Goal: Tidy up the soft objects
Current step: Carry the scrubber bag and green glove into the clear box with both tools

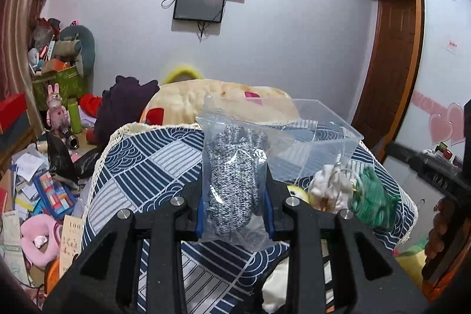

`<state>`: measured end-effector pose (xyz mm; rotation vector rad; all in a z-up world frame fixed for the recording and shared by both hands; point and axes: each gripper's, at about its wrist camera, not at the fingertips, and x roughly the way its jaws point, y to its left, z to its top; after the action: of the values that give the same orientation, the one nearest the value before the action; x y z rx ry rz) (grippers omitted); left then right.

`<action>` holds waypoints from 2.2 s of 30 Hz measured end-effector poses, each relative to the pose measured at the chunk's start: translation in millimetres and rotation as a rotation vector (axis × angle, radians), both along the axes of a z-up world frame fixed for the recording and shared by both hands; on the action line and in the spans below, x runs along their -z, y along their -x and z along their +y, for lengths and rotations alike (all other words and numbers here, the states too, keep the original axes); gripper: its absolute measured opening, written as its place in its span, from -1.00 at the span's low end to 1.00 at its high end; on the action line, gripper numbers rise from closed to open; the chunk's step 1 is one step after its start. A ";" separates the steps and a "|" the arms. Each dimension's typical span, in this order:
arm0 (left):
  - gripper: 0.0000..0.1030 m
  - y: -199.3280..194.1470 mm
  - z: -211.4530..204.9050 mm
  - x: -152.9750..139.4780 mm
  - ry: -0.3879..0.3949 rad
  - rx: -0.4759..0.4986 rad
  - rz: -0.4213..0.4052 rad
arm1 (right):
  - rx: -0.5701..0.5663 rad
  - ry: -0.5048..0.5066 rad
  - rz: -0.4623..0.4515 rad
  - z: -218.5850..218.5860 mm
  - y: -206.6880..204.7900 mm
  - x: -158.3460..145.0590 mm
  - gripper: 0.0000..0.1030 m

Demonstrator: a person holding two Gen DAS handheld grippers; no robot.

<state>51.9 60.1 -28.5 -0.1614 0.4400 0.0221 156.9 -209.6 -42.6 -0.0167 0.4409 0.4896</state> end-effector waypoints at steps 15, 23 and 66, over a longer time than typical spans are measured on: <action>-0.42 -4.4 -3.8 12.3 0.008 0.013 0.038 | -0.059 0.152 0.099 8.0 14.9 54.7 -0.29; -0.41 -12.3 -3.9 -5.8 0.013 0.034 -0.001 | -0.049 0.142 0.073 6.3 17.8 42.3 -0.85; -0.31 -182.9 -30.5 25.9 -0.030 0.154 0.340 | -0.090 0.242 0.185 75.3 -110.8 17.7 -0.82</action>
<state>234.8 29.6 -54.4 -0.0936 0.7897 -0.0960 267.7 -134.3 -60.2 -0.2262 0.6814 0.5260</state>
